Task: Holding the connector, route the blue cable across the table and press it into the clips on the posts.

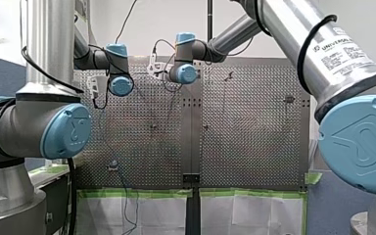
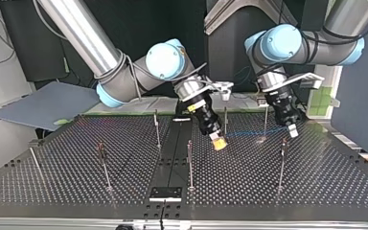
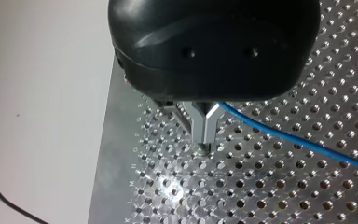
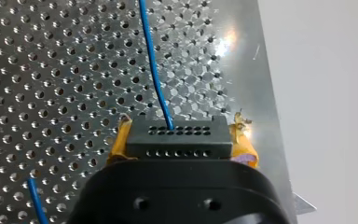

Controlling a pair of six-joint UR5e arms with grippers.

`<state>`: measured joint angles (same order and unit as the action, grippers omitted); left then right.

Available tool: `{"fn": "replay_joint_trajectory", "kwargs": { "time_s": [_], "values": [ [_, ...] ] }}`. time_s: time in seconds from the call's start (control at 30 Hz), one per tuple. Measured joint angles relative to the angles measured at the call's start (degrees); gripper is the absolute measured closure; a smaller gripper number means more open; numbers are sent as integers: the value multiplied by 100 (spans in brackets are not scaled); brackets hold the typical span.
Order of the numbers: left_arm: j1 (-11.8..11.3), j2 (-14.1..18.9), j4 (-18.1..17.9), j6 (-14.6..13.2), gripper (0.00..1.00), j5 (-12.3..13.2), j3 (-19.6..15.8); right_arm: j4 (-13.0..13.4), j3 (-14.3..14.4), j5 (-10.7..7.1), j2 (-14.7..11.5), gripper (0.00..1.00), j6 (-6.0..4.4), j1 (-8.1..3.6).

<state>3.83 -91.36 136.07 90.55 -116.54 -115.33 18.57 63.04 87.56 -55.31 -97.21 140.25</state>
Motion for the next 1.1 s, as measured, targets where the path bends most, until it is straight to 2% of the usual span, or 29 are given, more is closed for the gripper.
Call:
{"fn": "replay_joint_trajectory", "kwargs": {
  "time_s": [0.3,0.9,1.1],
  "values": [
    [-106,1,8,38,100,100,69,-3,-52,-25,186,100,-1,22],
    [-381,-19,33,208,100,455,262,6,-202,-99,223,100,-1,50],
    [-476,-192,48,232,100,598,405,7,-285,-106,239,100,-1,51]
  ]
}}
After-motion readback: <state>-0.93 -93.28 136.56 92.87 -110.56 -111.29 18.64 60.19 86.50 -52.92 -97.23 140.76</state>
